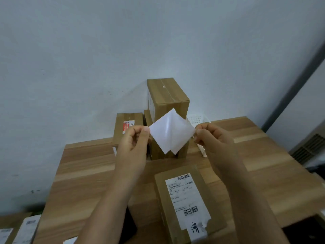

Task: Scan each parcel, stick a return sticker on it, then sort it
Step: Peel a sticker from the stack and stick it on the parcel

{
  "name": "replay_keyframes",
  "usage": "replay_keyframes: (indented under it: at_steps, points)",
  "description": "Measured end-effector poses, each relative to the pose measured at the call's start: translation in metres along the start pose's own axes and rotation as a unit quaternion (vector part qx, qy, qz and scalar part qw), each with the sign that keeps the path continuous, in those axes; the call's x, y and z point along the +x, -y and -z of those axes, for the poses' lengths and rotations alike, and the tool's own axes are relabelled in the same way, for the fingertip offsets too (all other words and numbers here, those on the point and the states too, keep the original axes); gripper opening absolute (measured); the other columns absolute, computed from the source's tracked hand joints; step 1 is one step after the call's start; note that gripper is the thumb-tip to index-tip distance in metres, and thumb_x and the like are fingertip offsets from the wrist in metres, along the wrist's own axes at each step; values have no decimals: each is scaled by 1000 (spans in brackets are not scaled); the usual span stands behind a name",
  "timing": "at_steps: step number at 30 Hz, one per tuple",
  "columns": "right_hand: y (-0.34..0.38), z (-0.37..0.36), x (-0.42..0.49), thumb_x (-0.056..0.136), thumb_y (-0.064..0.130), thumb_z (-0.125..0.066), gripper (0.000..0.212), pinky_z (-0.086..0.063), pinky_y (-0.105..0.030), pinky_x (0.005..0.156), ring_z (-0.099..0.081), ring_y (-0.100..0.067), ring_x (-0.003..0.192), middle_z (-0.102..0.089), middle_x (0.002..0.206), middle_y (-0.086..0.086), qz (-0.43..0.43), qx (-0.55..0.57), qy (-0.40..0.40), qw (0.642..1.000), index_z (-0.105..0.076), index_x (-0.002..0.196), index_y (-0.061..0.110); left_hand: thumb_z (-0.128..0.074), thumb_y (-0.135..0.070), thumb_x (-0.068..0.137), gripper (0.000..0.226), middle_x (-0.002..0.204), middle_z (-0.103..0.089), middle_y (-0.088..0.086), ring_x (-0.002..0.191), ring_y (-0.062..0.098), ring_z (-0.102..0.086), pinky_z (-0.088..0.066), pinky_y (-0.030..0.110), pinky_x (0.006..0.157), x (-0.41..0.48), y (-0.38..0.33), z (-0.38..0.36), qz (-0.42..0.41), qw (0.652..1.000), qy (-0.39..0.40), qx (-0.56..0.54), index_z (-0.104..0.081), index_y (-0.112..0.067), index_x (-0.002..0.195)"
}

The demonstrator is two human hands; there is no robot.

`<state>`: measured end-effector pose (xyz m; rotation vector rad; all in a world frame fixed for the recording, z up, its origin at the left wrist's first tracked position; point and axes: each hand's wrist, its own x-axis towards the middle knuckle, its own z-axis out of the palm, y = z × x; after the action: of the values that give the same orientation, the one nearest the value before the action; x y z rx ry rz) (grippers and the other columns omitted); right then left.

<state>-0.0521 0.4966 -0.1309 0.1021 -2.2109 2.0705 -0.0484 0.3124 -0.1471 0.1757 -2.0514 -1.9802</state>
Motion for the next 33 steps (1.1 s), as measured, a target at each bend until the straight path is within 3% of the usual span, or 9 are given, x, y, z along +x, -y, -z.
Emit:
replay_keyframes:
  at_steps: [3,5,9,13,18,21,25,28,33]
  points:
    - [-29,27,3,77,24,-58,15,-43,-38,77,-53,-21,81,-60,83,-10,-52,28,-28,998,-60,64,16,-51,-31,98,16,87,-65,-4,81,8,-60,-51,24,73,5,25,-17,49,999,1,3,-63,-22,91]
    - [-48,47,9,84,19,-59,14,-46,-39,78,-55,-23,79,-64,85,-12,-82,68,-51,993,-67,75,12,-51,-31,98,16,91,-66,-3,84,10,-61,-49,23,72,7,37,-30,68,998,1,19,-63,-22,93]
    - [-81,85,31,94,4,-51,15,-48,-26,58,-58,-15,67,-66,90,-13,-135,128,-76,980,-62,101,-5,-50,-31,99,15,94,-65,-3,86,12,-61,-50,28,74,15,62,-59,101,994,-26,44,-61,-21,97]
    - [-114,129,67,96,4,-51,11,-49,-23,48,-65,-16,64,-68,90,-12,-179,144,-75,970,-60,96,-2,-49,-32,99,15,99,-65,-3,92,12,-60,-48,28,75,22,87,-97,126,987,-73,62,-61,-23,98]
    - [-160,183,128,96,11,-54,15,-57,-23,63,-72,-19,76,-71,89,-15,-172,-11,-93,981,-61,97,-3,-49,-28,99,17,89,-64,1,86,15,-62,-45,25,69,32,107,-147,147,981,-92,91,-64,-18,97]
    - [-191,197,170,92,14,-58,8,-50,-16,52,-69,-13,67,-69,84,-3,-138,-181,-64,972,-61,93,7,-51,-27,98,16,94,-65,1,91,17,-62,-50,31,78,37,119,-169,173,974,-112,96,-63,-17,96]
    - [-235,191,214,84,14,-65,11,-52,-32,60,-66,-23,71,-67,73,-8,-155,-316,1,936,-63,77,6,-52,-27,98,14,91,-66,-4,89,9,-62,-50,31,79,39,123,-180,182,965,-152,112,-64,-19,96]
    - [-259,184,226,81,10,-68,8,-51,-33,70,-65,-25,79,-66,77,-7,-165,-347,31,923,-63,78,6,-53,-26,97,14,79,-66,-12,76,-2,-62,-51,25,75,37,123,-178,183,958,-186,118,-65,-23,91]
    - [-250,160,215,82,6,-68,10,-37,-22,72,-56,-12,76,-65,88,-1,-85,-305,36,948,-65,92,8,-54,-28,97,14,72,-63,-17,74,0,-59,-45,19,70,29,127,-171,174,957,-200,121,-65,-23,89]
